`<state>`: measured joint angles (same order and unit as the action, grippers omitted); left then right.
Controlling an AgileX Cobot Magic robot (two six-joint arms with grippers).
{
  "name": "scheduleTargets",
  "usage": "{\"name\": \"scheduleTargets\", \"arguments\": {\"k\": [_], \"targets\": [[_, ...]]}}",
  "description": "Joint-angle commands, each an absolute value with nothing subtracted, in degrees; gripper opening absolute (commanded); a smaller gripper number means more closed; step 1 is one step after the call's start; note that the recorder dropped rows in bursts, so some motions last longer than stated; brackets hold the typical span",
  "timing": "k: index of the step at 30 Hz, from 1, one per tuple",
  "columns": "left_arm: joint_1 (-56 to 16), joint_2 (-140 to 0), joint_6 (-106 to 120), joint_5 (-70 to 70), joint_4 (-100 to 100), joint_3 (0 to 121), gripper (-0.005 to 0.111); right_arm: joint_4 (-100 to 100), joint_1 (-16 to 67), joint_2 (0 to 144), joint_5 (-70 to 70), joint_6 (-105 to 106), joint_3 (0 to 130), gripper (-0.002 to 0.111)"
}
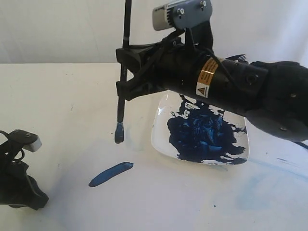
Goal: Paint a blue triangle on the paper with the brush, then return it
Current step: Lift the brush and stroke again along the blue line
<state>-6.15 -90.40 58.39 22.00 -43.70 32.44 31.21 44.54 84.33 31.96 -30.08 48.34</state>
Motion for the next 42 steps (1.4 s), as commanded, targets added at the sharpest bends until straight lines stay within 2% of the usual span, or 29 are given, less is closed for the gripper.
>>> {"name": "scheduleTargets", "arguments": {"k": [1, 5, 14, 34, 42], "targets": [[-6.7, -91.0, 58.5, 23.9, -43.6, 32.0, 0.000, 39.4, 43.9, 82.3, 35.3, -39.7, 48.2, 0.000], [-6.7, -91.0, 58.5, 23.9, -43.6, 32.0, 0.000, 49.7, 44.9, 83.3, 40.7, -46.8, 48.0, 0.000], [-6.7, -91.0, 58.5, 24.0, -43.6, 32.0, 0.000, 50.4, 47.3, 90.4, 47.8, -43.5, 48.4, 0.000], [-6.7, -91.0, 58.5, 24.0, -43.6, 32.0, 0.000, 47.0, 47.3, 95.1, 43.2, -38.8, 50.7, 0.000], [-6.7, -91.0, 58.5, 24.0, -43.6, 32.0, 0.000, 44.3, 47.3, 95.1, 46.6, -37.3, 50.7, 0.000]]}}
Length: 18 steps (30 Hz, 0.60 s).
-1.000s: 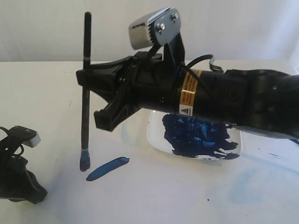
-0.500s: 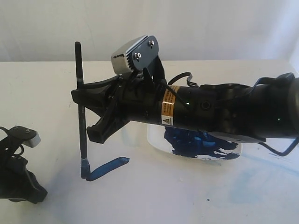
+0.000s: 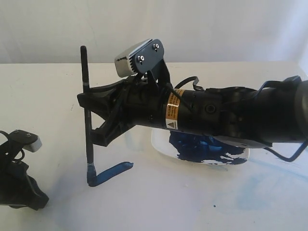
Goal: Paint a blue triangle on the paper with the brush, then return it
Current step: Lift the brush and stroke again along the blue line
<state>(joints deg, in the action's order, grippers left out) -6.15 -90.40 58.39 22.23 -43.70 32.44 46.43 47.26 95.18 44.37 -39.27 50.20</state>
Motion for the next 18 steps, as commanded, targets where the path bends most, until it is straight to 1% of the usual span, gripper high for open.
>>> {"name": "scheduleTargets", "arguments": {"k": [1, 18], "targets": [[-6.7, -91.0, 58.5, 24.0, -43.6, 32.0, 0.000, 43.9, 47.3, 95.1, 46.2, -37.1, 50.7, 0.000], [-6.7, -91.0, 58.5, 24.0, -43.6, 32.0, 0.000, 43.9, 47.3, 96.7, 43.3, -37.2, 50.7, 0.000]]}}
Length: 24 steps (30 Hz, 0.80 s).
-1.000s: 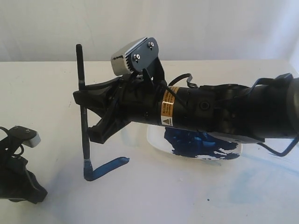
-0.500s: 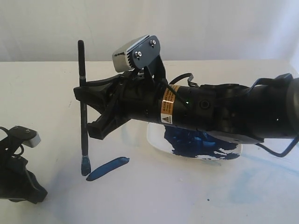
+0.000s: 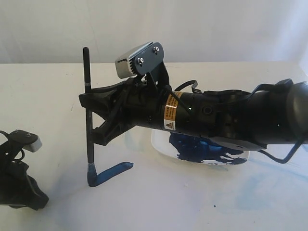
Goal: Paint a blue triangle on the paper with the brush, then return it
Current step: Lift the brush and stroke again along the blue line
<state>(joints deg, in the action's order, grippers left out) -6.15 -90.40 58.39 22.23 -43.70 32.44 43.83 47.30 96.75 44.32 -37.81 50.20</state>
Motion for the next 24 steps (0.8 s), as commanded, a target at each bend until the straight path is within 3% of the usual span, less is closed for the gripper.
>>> {"name": "scheduleTargets", "arguments": {"k": [1, 24], "targets": [[-6.7, -91.0, 58.5, 24.0, -43.6, 32.0, 0.000, 44.2, 47.3, 96.7, 43.3, -37.5, 50.7, 0.000], [-6.7, -91.0, 58.5, 24.1, -43.6, 32.0, 0.000, 47.5, 47.3, 94.9, 38.5, -41.8, 50.7, 0.000]]}}
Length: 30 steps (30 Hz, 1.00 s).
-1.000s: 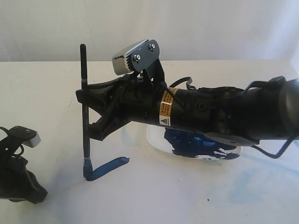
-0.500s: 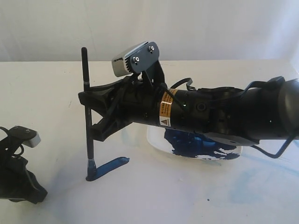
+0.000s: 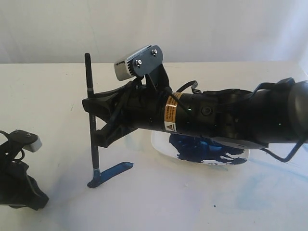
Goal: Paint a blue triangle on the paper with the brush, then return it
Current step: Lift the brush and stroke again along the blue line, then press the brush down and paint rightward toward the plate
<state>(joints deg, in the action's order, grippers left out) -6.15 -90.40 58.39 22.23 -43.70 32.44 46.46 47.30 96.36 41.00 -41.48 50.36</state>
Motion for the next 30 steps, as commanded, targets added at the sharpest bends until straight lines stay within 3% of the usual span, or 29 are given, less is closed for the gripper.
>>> {"name": "scheduleTargets", "arguments": {"k": [1, 30], "targets": [[-6.7, -91.0, 58.5, 24.1, -43.6, 32.0, 0.000, 47.6, 47.3, 94.6, 37.4, -42.3, 50.7, 0.000], [-6.7, -91.0, 58.5, 24.8, -43.6, 32.0, 0.000, 52.4, 47.3, 93.1, 33.1, -48.7, 50.7, 0.000]]}}
